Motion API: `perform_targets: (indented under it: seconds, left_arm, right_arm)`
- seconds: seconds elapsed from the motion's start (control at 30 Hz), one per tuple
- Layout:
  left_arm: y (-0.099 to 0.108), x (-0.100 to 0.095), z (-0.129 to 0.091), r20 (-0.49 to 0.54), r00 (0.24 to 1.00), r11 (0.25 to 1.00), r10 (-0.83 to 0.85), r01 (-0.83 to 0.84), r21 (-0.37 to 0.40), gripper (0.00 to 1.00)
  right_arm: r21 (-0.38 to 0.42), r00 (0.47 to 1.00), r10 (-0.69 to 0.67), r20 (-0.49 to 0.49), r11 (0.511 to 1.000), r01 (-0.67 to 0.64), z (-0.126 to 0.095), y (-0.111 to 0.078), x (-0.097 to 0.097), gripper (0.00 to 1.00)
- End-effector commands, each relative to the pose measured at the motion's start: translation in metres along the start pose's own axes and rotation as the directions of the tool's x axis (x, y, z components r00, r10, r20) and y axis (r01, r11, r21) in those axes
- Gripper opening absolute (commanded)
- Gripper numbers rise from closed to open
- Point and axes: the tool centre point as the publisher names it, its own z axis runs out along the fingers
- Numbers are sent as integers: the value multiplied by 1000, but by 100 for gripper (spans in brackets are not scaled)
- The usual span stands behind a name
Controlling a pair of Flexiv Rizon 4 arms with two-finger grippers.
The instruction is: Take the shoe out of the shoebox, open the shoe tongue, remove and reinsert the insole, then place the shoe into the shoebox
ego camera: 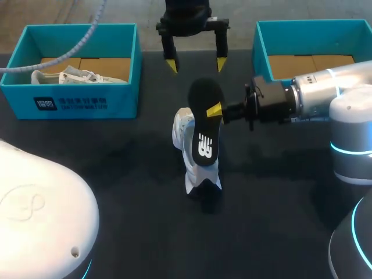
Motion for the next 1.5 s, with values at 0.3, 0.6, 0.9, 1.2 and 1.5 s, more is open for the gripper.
perform_targets:
  seconds: [0.3,0.6,0.9,1.2,1.5]
  left_arm:
    - [5,-5,0,-16,1000,1000,5,-5,-3,100]
    - [4,-4,-1,44,999,1000,6,-5,-13,100]
    - [-5,-2,-11,237,971,997,23,-6,-73,100]
    - [-3,2,-21,475,876,978,82,20,-206,100]
    - [-5,7,-20,708,695,973,128,50,-224,100]
  right_arm:
    - [4,1000,-2,4,1000,2,1,4,2,0]
    - [0,1000,-2,4,1000,2,0,5,2,0]
    - [-21,1000,1,2,1000,-1,-4,4,3,0]
    - [-52,1000,6,3,999,-6,-12,5,7,0]
    - [-80,1000,0,7,997,0,-20,5,13,0]
